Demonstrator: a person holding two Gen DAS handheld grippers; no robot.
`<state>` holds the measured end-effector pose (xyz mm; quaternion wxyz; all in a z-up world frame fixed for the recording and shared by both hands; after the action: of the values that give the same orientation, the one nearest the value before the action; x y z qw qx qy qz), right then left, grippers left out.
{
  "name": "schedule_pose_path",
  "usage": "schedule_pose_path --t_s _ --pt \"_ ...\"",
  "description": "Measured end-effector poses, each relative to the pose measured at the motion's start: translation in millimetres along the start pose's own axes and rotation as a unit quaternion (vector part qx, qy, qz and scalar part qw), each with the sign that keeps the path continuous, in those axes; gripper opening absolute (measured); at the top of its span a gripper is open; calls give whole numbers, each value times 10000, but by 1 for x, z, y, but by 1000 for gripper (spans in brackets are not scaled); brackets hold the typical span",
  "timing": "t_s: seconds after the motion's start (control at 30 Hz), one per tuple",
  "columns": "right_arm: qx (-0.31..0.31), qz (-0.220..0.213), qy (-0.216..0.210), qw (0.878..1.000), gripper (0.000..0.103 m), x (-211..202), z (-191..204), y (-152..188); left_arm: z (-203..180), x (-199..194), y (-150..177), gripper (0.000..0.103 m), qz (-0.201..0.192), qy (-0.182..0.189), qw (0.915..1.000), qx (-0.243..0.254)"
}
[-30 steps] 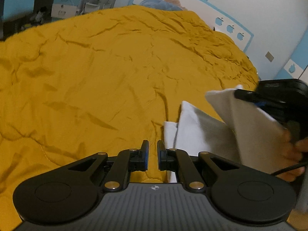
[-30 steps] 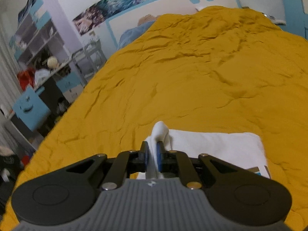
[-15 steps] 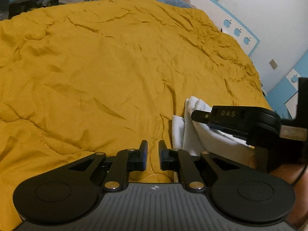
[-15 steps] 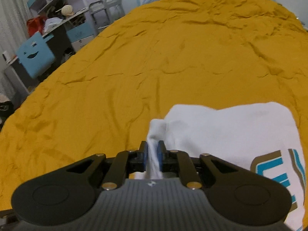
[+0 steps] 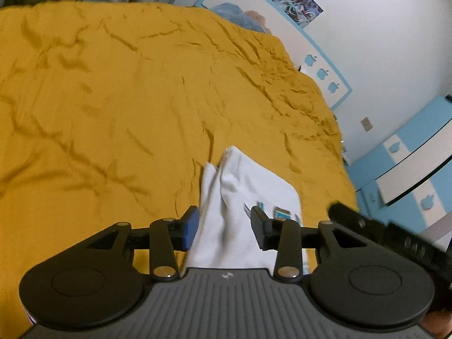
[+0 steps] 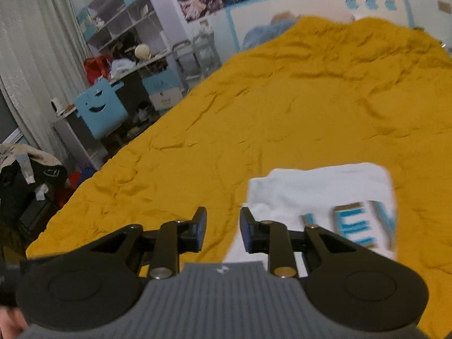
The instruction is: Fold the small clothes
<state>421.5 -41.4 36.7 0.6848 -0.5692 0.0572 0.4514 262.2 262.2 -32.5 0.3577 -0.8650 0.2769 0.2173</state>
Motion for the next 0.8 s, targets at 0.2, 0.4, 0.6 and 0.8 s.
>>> schedule_pose_path --t_s 0.2,0.4,0.6,0.8 --pt "244 15 541 9982 29 -48 -47 45 16 11 28 60 480 222 9977 -429" --pt "401 405 1130 9920 30 -66 -93 100 33 54 46 61 929 458 9892 -1039" --pt "-136 842 1295 9879 36 -61 -107 143 25 76 41 36 761 -4 9934 -855" --pt "-544 937 1479 9831 31 -37 -105 152 2 57 33 14 458 242 9975 -478"
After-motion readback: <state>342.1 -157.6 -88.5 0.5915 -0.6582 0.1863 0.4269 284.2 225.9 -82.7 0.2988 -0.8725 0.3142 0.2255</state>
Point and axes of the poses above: each gripper's, at about its wrist camera, not at the fingertips, and x roughly the way its jaws point, z to its left, y to its underside, the point moved 2 cm from there along x, roughly the way its jaws point, and after that the axes turned 1 degree about -x, right-handed, at the moved point
